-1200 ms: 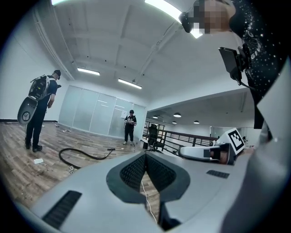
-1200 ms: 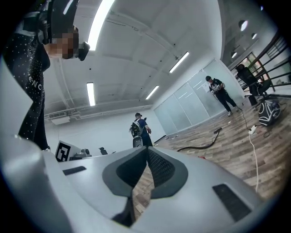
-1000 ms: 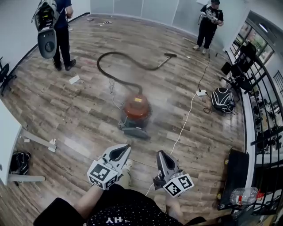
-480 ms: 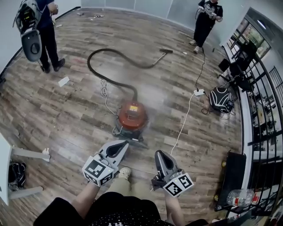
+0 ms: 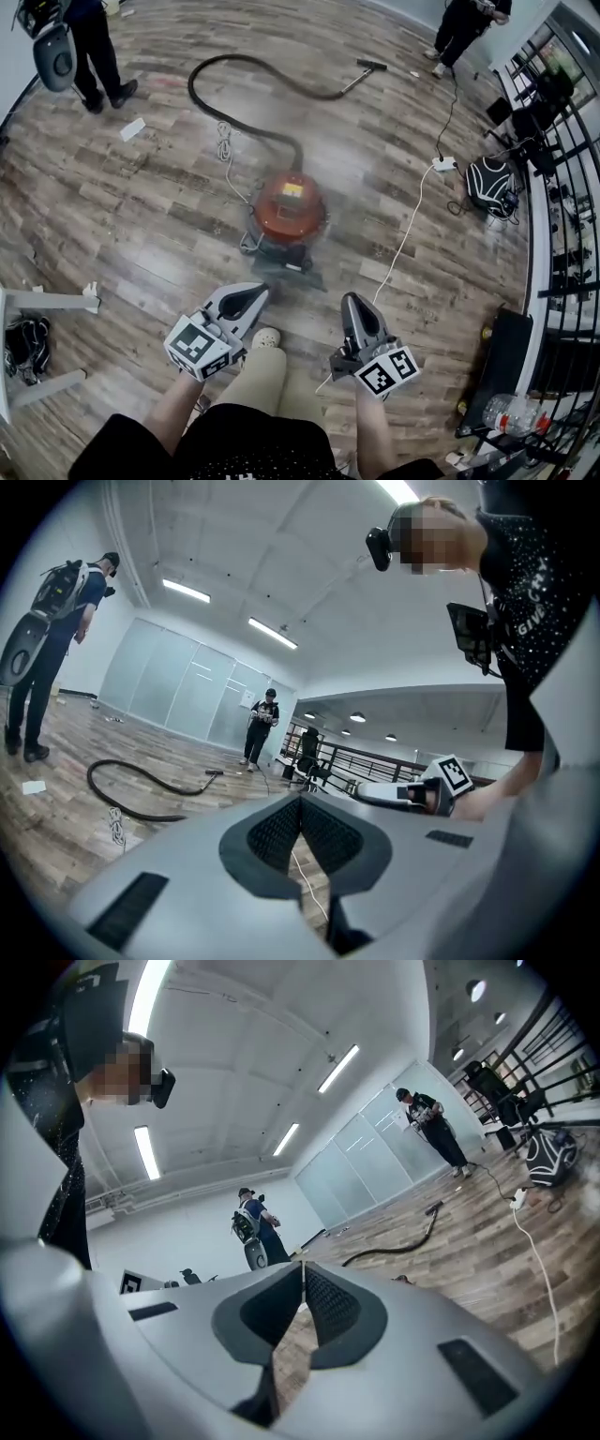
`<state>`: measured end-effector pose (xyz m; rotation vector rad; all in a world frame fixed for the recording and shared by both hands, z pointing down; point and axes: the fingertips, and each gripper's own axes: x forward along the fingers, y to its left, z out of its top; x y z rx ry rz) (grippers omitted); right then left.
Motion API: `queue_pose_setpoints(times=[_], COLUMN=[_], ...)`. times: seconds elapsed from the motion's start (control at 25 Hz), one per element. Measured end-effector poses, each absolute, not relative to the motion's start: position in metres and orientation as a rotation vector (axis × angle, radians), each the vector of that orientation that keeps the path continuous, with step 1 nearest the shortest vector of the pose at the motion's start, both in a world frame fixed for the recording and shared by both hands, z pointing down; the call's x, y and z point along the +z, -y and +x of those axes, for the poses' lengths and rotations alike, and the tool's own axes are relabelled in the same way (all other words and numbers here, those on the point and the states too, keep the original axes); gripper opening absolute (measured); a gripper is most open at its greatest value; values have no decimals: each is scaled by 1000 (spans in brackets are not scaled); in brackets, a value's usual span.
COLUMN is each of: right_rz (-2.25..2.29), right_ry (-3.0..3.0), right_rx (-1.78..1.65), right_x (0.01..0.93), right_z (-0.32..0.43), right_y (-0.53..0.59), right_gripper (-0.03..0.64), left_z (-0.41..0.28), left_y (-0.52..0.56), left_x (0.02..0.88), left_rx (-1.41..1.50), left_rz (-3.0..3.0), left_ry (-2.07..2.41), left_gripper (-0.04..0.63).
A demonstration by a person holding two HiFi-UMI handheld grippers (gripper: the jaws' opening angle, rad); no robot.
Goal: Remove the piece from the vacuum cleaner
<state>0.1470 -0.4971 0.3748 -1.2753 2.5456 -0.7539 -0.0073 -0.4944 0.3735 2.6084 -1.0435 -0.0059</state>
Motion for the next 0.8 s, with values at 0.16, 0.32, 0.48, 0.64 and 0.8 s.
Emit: queue_pose_setpoints(times=[0.16,0.32,0.48,0.64,0.8], right_rz=[-1275,-1311,-1365,-1350,-1325], right_ry=[-2579,-2569,-2562,-2541,-2488], right_rx=[-755,-768,-710,-573,-443], right_x=[428,495,560,613,655], right_z=[149,158,175,190,203], right_y=[501,503,515,538,548], right_gripper=[11,11,11,11,11], left_z=[-7,-12,-20,-30,-40], left_y=[504,512,523,538,546], left_x=[420,477,542,606,658], left_rx=[-62,-105,-84,-104,-165], left_rz=[2596,2586,2593,2604,2644], left_ry=[1043,1030,1079,1139,1206], left_gripper=[8,8,8,8,8])
